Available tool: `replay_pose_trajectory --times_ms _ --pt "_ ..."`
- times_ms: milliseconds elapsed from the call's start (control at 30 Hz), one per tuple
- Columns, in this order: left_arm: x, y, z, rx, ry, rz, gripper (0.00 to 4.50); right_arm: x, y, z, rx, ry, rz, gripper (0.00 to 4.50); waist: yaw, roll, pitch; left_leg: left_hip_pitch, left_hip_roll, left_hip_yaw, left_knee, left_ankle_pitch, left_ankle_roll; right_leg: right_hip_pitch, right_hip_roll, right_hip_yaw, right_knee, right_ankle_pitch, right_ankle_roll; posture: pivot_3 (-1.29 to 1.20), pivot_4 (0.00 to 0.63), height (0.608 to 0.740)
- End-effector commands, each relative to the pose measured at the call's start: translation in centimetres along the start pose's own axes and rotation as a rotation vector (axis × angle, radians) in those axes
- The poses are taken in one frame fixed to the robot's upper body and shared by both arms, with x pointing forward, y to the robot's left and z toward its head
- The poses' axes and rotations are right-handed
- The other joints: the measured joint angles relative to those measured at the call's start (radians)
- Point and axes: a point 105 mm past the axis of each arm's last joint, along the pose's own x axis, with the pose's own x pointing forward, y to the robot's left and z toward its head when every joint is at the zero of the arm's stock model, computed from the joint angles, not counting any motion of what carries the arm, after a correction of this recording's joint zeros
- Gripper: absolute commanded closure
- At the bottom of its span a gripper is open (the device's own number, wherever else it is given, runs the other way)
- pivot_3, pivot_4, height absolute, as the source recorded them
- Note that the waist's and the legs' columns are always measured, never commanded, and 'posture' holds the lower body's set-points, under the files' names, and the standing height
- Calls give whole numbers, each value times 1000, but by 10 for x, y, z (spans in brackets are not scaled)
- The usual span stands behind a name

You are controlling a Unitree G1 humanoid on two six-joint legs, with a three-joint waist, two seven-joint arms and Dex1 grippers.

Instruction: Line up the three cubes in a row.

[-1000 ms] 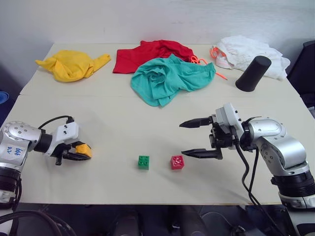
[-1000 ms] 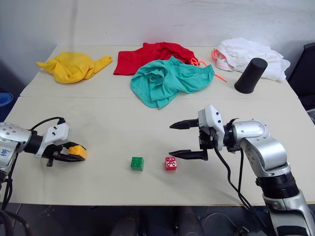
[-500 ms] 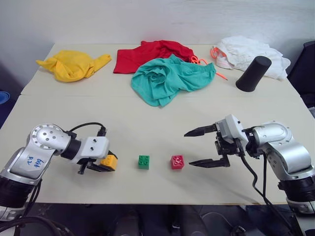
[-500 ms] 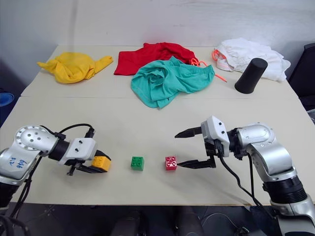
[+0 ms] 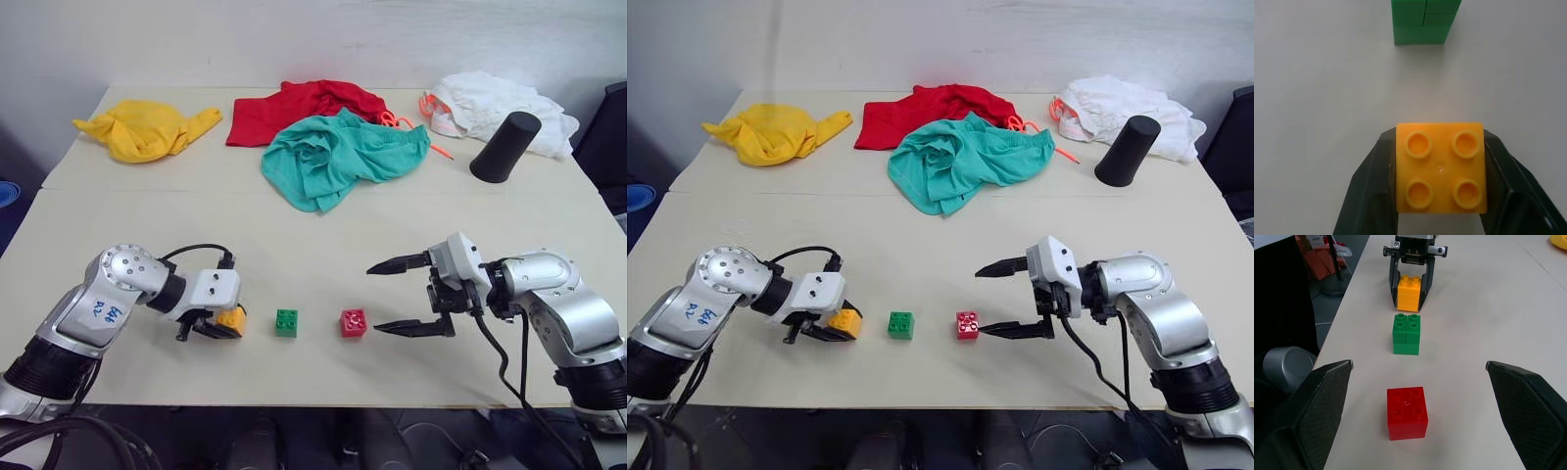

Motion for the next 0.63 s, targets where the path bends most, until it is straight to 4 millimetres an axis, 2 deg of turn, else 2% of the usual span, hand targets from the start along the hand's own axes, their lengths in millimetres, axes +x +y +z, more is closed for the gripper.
replay_pose_trajectory --times_ms 33,100,200,400,533,633 --pt "-14 -4 2 -15 -37 24 1424 -5 -1 4 -45 7 -17 0 -1 0 0 0 0 0 0 0 0 0 0 0 0 0 0 0 150 740" --pt "-29 -11 0 -46 -58 34 818 -12 0 -8 -60 65 -16 0 -2 0 0 0 0 0 0 0 0 0 0 0 0 0 0 0 150 740" --pt "-55 -21 -4 -61 -75 52 24 -27 -2 -11 -39 85 -18 0 -1 0 0 0 0 0 0 0 0 0 0 0 0 0 0 0 150 740" --pt "-122 -40 2 -108 -125 175 24 -70 -2 -2 34 108 15 0 -1 0 0 0 0 0 0 0 0 0 -1 0 -1 0 0 0 150 740" --pt "-139 -53 10 -157 -150 180 24 -82 -2 -6 82 112 8 0 -2 0 0 1 0 -1 0 0 0 1 -1 -1 -2 0 0 0 150 740" --pt "-138 -62 10 -144 -149 174 24 -81 0 -15 102 122 -1 0 -2 0 0 1 0 -1 0 0 0 1 -1 0 -2 0 0 0 150 740"
